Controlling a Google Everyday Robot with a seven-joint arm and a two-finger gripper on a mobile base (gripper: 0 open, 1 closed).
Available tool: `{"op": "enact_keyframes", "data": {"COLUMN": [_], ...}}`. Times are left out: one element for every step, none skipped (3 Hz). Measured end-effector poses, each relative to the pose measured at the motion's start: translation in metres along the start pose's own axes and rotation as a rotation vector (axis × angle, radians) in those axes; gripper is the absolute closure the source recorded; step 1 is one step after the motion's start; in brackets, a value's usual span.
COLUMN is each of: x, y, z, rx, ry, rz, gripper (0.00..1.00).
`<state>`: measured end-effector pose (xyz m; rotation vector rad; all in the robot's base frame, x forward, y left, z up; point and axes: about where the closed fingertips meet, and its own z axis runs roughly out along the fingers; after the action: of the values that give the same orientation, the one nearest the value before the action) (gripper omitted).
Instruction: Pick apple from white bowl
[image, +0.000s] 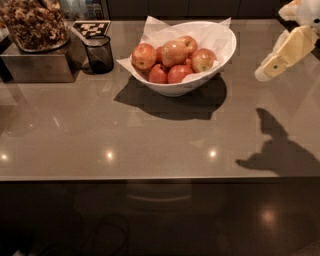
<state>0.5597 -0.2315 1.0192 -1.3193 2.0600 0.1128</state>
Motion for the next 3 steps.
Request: {"op": "enact_keyframes", "data": {"x": [-0.025, -0.067, -0.076], "y": [-0.004, -0.008, -0.006], "z": [0.030, 0.058, 0.063], "rx": [-0.028, -0.056, -0.064], "ry": [-0.030, -0.023, -0.030], "rz": [-0.023, -0.105, -0.116], "gripper": [0.00, 0.04, 0.23]}}
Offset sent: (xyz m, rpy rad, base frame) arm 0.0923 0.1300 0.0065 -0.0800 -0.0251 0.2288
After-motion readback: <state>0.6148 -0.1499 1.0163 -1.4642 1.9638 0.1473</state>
